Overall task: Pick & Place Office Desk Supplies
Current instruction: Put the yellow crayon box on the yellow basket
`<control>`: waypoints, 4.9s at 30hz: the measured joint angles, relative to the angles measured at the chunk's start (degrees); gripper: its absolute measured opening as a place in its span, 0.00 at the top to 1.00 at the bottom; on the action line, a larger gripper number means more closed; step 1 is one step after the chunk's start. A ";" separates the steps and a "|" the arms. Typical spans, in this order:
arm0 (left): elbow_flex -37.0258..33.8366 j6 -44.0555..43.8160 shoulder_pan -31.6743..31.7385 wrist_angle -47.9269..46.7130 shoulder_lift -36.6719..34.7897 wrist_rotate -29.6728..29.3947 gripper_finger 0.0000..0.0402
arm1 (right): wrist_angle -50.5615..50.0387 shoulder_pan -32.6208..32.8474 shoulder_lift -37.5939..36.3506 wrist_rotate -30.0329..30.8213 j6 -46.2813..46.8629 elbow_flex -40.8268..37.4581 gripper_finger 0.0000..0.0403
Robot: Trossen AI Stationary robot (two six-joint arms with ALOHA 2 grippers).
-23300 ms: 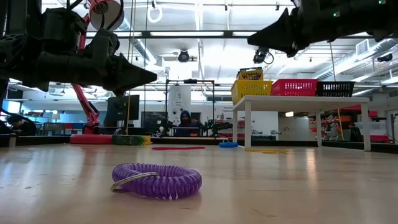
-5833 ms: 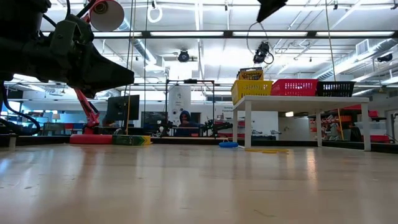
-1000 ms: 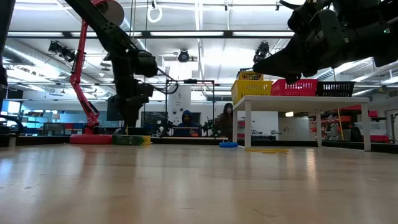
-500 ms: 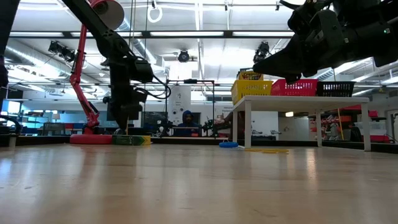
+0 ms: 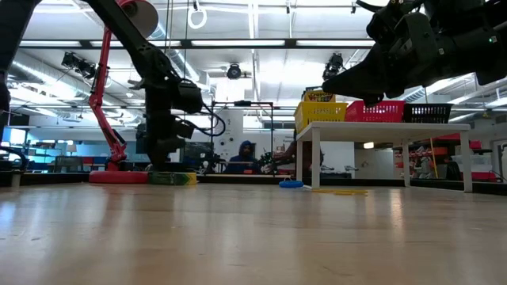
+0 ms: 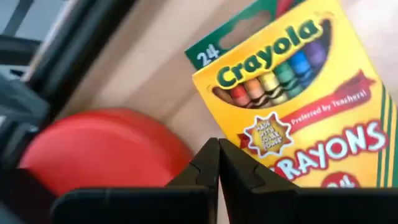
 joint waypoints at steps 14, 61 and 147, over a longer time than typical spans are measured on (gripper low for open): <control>0.00 -0.60 -15.85 -0.36 -0.02 4.75 0.97 | 0.00 0.00 0.00 0.00 -0.01 0.00 0.97; 4.63 -1.68 -15.42 -7.02 -0.90 13.67 0.78 | -0.58 -0.01 0.02 -0.02 0.24 0.00 0.97; -22.00 -15.03 -5.43 36.26 -10.62 38.08 0.73 | -1.69 0.00 0.02 0.02 0.92 0.00 0.97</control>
